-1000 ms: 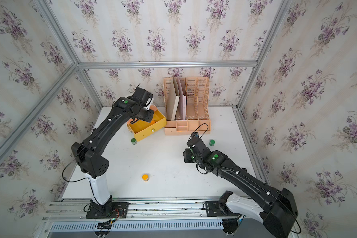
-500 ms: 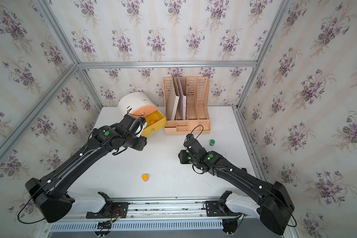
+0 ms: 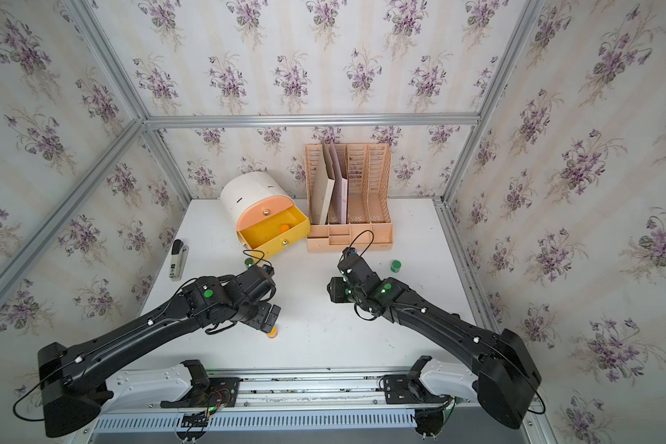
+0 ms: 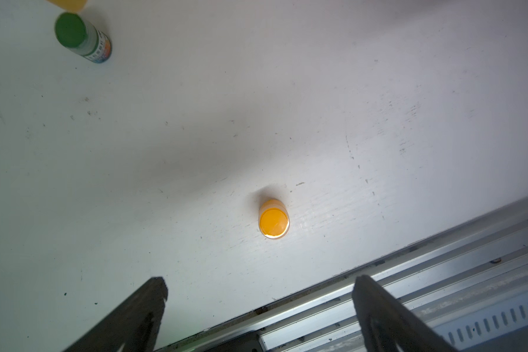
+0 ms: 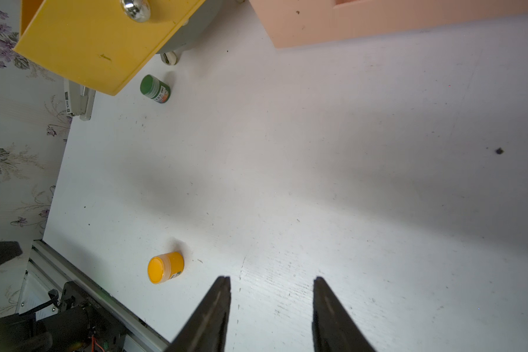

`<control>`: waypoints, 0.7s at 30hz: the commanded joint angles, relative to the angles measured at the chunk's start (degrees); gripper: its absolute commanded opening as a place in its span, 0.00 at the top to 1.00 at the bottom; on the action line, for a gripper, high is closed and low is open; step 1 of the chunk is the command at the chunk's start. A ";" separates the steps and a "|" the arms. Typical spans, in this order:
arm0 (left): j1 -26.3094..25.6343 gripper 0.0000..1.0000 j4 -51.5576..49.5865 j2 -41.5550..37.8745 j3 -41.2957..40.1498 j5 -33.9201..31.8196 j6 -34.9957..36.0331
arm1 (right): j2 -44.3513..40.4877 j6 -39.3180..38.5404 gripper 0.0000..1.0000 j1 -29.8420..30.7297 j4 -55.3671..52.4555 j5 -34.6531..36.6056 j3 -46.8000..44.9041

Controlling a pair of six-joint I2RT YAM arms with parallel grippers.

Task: Put the paint cans in the drawer according to color
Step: Pick up the paint can at the center of the board.

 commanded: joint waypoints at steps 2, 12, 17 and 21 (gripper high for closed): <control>-2.81 0.01 2.17 0.33 -3.37 -1.26 -6.38 | 0.51 -0.28 0.52 0.14 1.03 0.59 0.18; -5.86 0.00 9.52 6.12 -10.32 -0.32 -9.57 | 1.50 0.09 0.52 0.18 1.69 0.34 -0.22; -6.02 0.03 13.69 8.98 -12.24 0.70 -10.18 | 1.60 0.09 0.52 0.16 1.83 0.58 -0.48; -6.02 0.07 15.62 12.27 -12.89 0.97 -10.79 | 1.74 0.16 0.52 0.15 1.92 0.58 -0.65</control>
